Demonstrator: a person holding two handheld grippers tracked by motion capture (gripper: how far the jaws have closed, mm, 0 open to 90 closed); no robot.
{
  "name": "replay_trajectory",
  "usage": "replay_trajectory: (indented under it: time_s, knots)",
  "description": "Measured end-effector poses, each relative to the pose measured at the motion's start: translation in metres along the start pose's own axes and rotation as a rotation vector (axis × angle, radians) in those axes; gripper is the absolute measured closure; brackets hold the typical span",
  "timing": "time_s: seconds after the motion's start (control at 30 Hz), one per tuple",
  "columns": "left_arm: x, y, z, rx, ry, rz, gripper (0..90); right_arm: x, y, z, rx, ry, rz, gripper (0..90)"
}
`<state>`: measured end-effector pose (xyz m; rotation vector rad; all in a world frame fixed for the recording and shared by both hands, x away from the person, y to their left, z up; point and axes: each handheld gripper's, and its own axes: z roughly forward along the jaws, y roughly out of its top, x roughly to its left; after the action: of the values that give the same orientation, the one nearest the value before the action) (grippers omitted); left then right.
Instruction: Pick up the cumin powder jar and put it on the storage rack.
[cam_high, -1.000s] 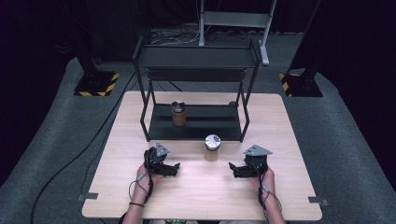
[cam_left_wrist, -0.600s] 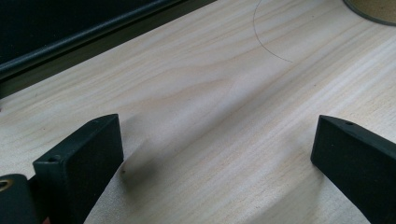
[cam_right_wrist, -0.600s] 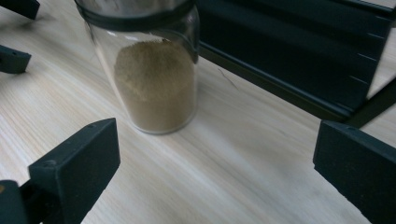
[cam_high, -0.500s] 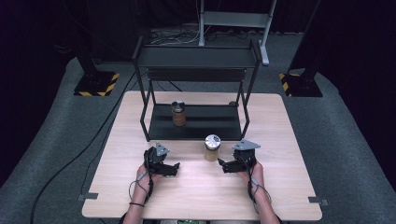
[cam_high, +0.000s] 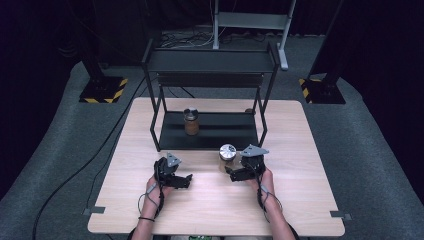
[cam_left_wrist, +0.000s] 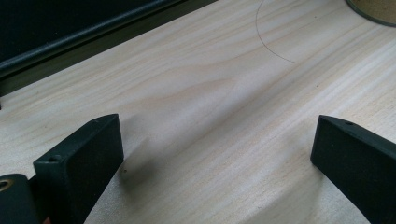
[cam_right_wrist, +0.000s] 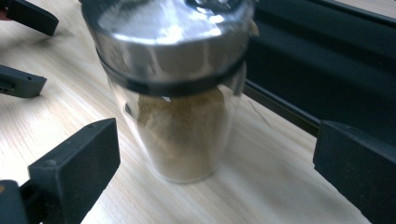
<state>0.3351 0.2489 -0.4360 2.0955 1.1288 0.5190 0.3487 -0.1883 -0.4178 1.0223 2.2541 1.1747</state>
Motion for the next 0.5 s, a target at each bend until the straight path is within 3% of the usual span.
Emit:
replay_trajectory:
  time_s: [0.5]
  knots:
    - [0.001, 0.000, 0.000, 0.001, -0.002, -0.007, 2.1, 0.002, 0.011, 0.023, 0.013, 0.041, -0.031, 0.0]
